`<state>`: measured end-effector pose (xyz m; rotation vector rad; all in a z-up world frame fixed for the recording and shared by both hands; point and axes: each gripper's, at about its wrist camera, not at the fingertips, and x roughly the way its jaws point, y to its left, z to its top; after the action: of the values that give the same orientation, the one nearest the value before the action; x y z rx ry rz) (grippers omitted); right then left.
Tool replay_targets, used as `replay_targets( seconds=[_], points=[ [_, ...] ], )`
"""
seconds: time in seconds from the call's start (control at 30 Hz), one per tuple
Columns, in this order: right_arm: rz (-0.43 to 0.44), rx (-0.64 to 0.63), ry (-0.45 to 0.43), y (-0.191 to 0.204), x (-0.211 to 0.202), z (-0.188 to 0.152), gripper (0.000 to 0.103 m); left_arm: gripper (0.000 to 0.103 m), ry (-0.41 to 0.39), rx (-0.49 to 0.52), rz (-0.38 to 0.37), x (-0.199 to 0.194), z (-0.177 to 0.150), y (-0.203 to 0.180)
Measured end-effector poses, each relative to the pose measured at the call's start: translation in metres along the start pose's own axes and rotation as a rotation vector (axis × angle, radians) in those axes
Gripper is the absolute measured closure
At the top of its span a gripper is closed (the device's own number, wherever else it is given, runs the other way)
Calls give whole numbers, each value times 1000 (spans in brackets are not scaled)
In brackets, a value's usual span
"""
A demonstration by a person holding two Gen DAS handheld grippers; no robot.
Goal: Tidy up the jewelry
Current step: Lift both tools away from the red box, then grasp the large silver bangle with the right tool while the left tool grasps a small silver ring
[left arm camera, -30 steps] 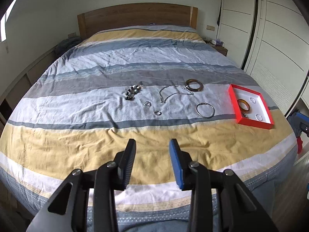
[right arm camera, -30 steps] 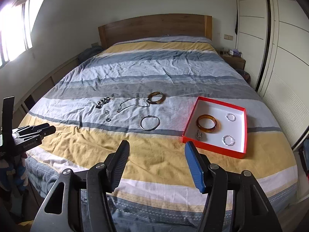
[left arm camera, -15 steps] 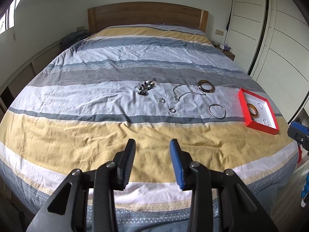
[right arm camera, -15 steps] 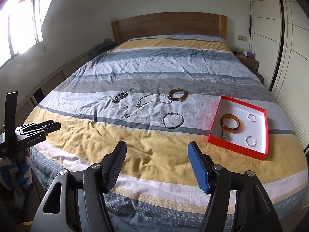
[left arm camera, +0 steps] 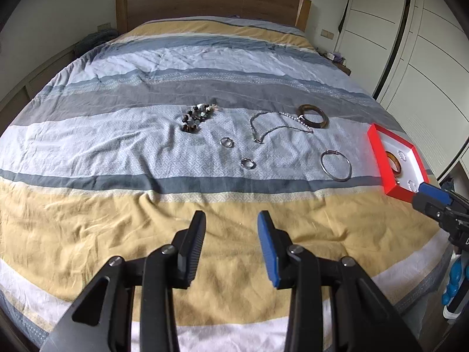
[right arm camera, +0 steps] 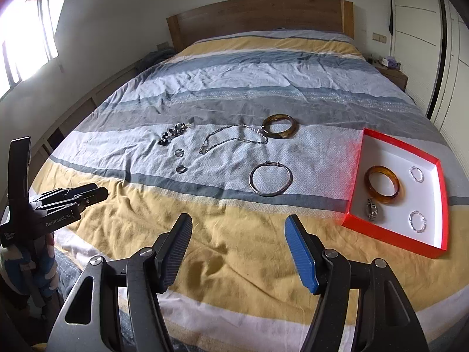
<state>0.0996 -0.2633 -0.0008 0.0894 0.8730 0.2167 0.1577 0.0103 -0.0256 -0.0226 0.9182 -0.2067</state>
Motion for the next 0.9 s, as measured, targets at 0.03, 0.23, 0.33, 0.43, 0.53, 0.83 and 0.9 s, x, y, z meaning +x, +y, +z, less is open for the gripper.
replay_targets(
  seconds=[0.03, 0.23, 0.33, 0.43, 0.53, 0.83, 0.9],
  points=[
    [-1, 3, 7, -2, 10, 1, 36, 68, 8, -1, -5, 8, 2, -1],
    [4, 55, 57, -21, 69, 9, 33, 68, 48, 1, -11, 52, 16, -8],
    [28, 58, 62, -24, 90, 14, 33, 68, 58, -2, -13, 72, 24, -11],
    [55, 36, 69, -21, 111, 24, 49, 68, 60, -13, -21, 89, 31, -11],
    [78, 19, 99, -20, 136, 34, 64, 68, 60, -17, -25, 102, 37, -9],
    [80, 45, 182, -29, 189, 41, 77, 68, 75, 11, -28, 135, 48, -15],
    [89, 44, 188, -29, 193, 40, 77, 68, 79, 16, -22, 143, 49, -17]
  ],
)
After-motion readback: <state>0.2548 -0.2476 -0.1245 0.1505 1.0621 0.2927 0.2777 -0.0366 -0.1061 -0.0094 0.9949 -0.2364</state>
